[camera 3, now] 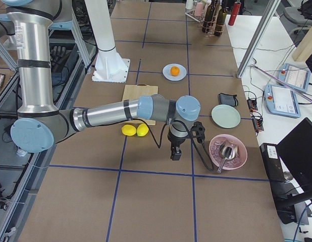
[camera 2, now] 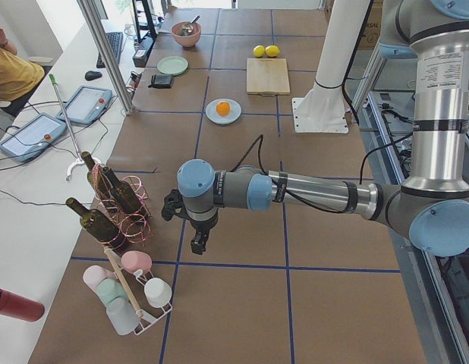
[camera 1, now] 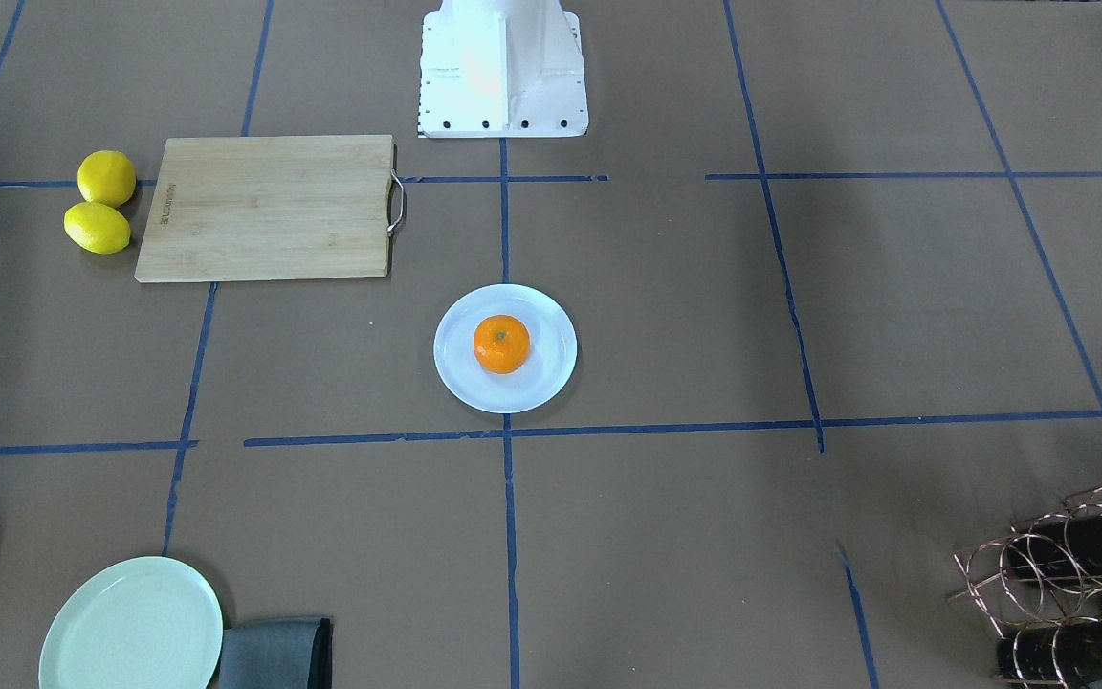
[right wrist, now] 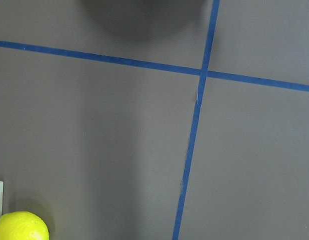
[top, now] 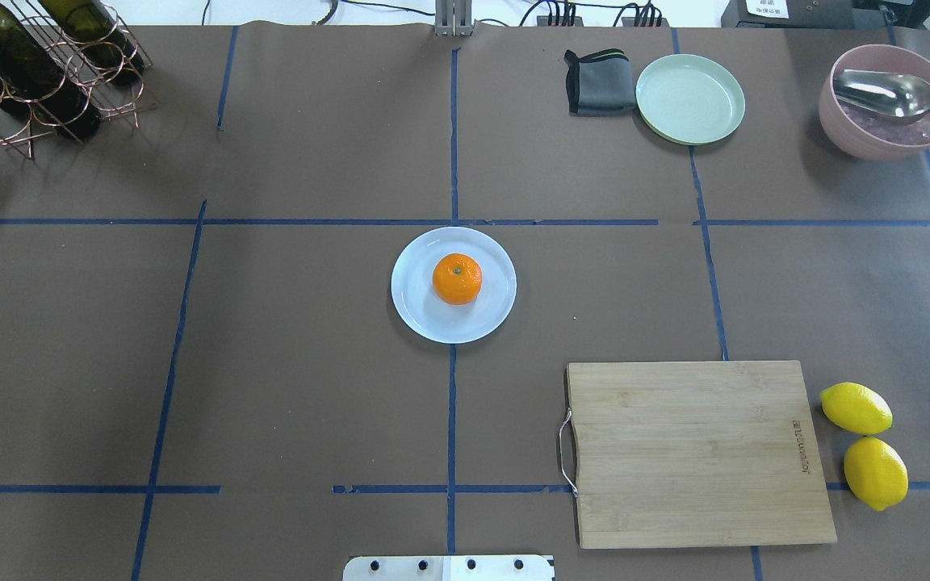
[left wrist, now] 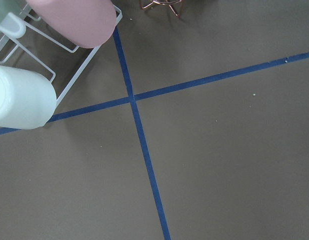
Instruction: Pick orange to plate
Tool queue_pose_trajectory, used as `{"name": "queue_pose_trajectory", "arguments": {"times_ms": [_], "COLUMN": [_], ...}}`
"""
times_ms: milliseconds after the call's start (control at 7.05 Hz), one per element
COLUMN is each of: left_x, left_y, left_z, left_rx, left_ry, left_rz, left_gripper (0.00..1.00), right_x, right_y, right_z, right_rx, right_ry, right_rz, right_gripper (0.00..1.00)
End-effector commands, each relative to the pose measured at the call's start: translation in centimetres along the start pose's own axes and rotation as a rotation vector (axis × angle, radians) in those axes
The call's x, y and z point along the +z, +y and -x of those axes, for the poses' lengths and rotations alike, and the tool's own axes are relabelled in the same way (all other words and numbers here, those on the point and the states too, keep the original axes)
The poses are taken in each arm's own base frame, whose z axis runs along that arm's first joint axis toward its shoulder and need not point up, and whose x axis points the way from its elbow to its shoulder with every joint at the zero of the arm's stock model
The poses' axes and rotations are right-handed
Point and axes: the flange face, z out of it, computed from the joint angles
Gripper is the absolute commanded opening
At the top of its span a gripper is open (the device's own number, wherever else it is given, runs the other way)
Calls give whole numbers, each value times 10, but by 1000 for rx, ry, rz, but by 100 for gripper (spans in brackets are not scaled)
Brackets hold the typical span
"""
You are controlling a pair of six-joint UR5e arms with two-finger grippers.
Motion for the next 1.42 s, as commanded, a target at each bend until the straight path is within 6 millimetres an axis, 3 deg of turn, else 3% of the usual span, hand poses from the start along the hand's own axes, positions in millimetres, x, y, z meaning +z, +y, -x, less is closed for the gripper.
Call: {"name": "queue_pose_trajectory", "arguments": {"times_ms": [0,1277], "left_x": [5,6], "left_y": [7,0], "left_z": [5,5], "left_rx": [-68,-61], "left_ry": [5,13], "left_rz": [55,53], "left_gripper": [100,100], "right_x": [-5,4], "right_y": [-4,-8], "right_z": [5,-6], "right_rx": [-15,-45], "right_ry": [4,14], "right_rz": [-9,-58], "right_gripper": [100,100]}}
